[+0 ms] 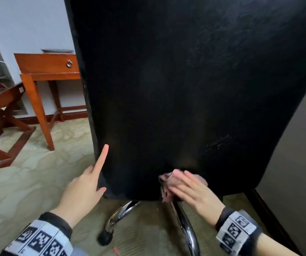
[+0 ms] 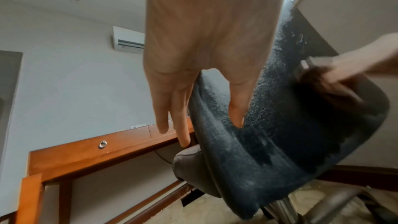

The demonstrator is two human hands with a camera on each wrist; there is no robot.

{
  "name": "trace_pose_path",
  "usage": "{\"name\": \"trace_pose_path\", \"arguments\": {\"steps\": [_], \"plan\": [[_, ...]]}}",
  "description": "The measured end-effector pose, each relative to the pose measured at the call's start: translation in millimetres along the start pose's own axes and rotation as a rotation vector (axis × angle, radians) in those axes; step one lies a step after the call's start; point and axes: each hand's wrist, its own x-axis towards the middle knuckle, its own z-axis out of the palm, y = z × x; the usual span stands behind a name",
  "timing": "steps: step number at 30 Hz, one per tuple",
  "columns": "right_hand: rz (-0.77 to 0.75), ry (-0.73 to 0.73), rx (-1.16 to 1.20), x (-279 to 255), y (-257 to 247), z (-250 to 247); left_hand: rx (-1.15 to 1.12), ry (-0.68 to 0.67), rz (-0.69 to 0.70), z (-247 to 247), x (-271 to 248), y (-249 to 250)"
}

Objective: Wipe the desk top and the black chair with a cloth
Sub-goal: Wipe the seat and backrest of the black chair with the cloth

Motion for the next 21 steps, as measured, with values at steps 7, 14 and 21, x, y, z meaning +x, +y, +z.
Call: {"name": "trace_pose_path", "arguments": {"steps": [7, 14, 21], "plan": [[0.434, 0.693, -0.235, 31, 79, -95, 0.118, 0.228, -0.016, 21, 2, 20], [0.130, -0.020, -0.279, -42, 34, 6, 0.330, 0.447, 0.457, 6, 19, 84], [0.343, 0.455, -0.130, 18, 59, -101, 0.404, 0.356, 0.389, 12, 35, 90]]}}
